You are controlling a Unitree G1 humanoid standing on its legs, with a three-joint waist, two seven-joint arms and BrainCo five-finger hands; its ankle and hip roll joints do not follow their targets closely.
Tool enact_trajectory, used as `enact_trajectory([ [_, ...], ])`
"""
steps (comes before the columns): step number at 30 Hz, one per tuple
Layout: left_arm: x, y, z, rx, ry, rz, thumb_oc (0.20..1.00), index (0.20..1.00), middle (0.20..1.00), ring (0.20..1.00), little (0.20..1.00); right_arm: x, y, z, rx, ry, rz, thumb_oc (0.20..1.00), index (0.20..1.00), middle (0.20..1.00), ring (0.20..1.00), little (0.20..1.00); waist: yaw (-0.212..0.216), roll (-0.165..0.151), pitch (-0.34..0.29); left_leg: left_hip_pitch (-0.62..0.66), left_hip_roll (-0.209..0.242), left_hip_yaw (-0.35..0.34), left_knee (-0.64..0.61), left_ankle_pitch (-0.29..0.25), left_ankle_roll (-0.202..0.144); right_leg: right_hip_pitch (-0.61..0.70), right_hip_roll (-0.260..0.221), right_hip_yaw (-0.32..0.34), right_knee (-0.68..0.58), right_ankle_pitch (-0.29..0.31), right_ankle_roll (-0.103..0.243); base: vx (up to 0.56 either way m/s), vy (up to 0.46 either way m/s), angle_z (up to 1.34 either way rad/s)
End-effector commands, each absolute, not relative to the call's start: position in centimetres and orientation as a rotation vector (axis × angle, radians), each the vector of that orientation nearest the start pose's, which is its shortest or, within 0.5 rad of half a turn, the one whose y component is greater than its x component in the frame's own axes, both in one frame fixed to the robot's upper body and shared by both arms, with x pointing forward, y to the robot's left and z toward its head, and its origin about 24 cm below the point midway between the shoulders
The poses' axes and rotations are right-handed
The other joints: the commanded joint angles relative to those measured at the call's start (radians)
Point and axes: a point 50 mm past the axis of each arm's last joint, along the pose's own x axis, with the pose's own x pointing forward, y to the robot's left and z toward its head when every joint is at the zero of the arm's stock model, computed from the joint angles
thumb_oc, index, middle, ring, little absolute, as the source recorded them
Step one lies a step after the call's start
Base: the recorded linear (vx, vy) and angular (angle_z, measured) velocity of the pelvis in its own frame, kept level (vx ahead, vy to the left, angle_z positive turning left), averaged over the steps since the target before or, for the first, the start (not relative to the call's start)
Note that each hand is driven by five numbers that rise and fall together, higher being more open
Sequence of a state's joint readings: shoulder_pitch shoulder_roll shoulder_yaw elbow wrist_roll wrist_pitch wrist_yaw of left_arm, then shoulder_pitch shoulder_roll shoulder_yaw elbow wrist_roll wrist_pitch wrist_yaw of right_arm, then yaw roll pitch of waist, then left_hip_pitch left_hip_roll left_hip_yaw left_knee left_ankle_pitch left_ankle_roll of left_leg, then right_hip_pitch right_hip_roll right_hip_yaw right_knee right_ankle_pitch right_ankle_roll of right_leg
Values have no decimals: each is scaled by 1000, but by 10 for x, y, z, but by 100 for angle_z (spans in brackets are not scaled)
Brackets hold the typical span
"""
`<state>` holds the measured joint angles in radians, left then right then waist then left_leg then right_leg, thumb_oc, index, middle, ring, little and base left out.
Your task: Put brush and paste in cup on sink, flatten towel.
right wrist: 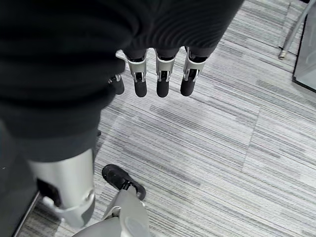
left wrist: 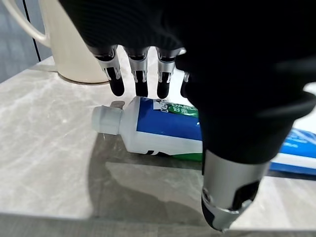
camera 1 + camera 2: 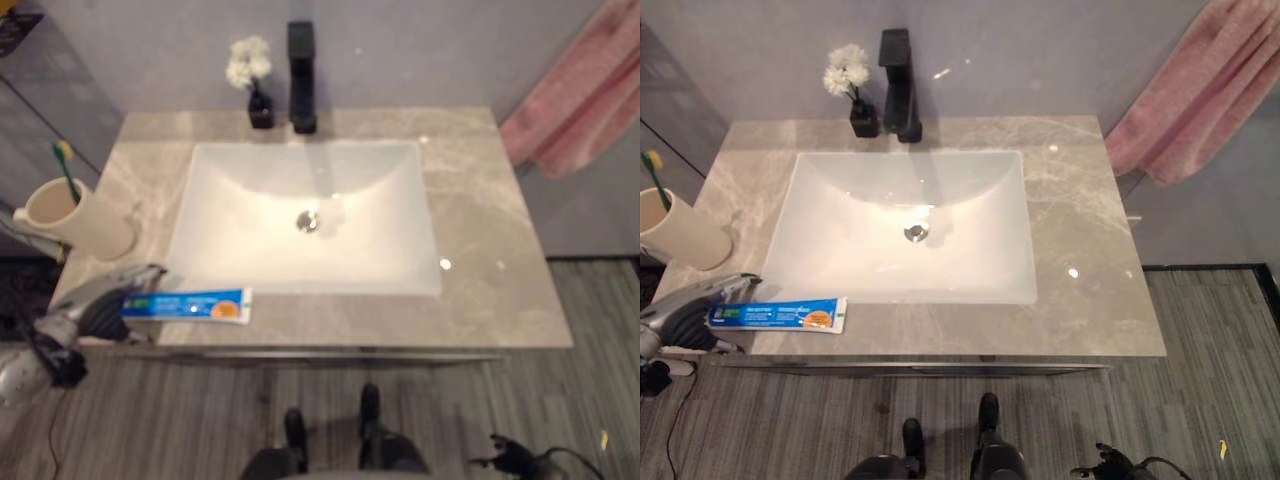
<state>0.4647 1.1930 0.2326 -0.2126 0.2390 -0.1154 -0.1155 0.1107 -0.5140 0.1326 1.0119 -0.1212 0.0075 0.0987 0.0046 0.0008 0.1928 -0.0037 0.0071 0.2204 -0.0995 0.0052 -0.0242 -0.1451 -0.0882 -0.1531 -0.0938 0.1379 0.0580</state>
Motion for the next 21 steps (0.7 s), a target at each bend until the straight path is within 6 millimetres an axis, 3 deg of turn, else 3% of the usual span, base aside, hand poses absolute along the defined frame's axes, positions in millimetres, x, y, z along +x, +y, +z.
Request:
enact_trajectory([
  [1,193,326,145,1506,110,-211,200,200,200,200,200,76,-330,-121,-640,1229,9,1000,1000,1000,1000,1000,-13,-27,-22,-90,13,-61,12,-35,37,36,-72,-23,7,-45,99,5,12,-5],
  [14,191,315,127,1495,73,-219,200,200,200,200,200,82,-331,-118,-648,1189,-26,1000,1000,1000,1000,1000,-14,-30,-30,-88,12,-64,12,-39,37,40,-73,-29,7,-50,98,0,0,0],
  [21,197,303,129,1399,-36,-140,200,200,200,200,200,76,-334,-121,-495,1190,-224,1000,1000,1000,1000,1000,-23,-27,-51,-68,18,-60,12,-47,34,61,-69,-26,7,-61,95,5,-3,0],
])
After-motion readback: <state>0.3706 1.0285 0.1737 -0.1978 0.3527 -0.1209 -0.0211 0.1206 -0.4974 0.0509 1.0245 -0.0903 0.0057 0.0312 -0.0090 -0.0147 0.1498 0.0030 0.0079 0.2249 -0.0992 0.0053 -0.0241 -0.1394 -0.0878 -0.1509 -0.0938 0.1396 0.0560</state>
